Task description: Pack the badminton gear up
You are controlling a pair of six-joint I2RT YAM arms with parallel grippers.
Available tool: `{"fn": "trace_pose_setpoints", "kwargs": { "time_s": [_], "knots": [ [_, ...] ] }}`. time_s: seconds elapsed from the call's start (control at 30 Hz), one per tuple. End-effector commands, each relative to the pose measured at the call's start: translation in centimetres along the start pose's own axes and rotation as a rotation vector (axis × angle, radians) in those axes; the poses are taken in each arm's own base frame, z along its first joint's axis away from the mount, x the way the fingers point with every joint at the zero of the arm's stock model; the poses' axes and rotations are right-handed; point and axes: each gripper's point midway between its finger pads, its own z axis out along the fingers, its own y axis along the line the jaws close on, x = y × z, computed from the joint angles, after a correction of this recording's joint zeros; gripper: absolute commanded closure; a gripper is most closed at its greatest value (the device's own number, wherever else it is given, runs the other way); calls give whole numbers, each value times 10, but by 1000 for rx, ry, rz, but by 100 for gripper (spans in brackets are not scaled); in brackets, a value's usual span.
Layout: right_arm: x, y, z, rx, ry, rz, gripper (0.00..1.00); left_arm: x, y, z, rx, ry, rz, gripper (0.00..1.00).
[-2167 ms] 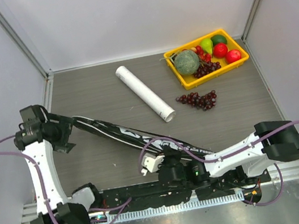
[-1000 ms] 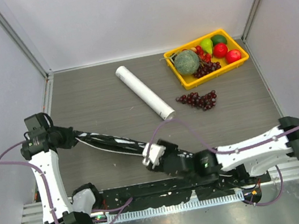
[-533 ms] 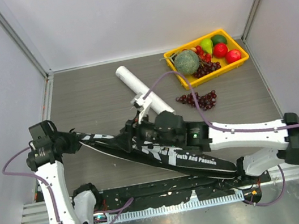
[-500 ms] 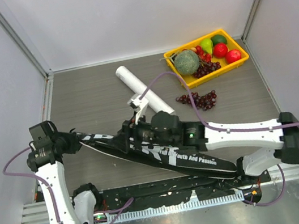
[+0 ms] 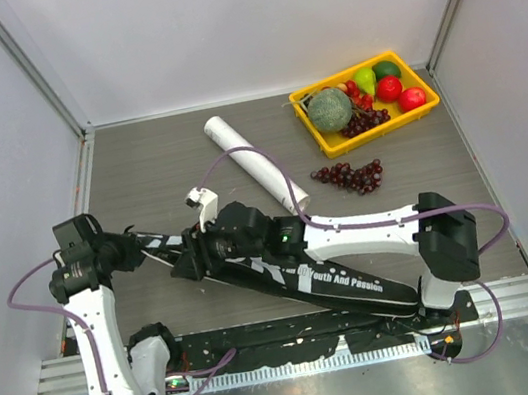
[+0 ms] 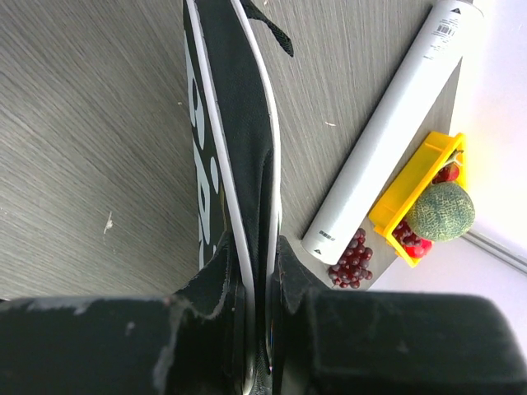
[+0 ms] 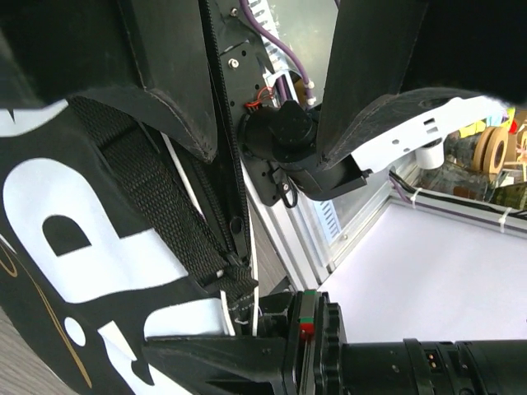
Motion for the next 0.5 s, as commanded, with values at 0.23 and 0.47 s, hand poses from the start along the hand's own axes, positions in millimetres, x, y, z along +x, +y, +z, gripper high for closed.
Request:
{"fn": "trace_pose_setpoints", "kwargs": {
  "time_s": [0.23,0.47],
  "knots": [
    [-20,21,21,-144,-23,-14,47,-18,-19,-27,88,-128,95,100],
    [-26,10,29,-93,-39,-14,48,8,-20,-21,123,19,37,100]
  ]
}}
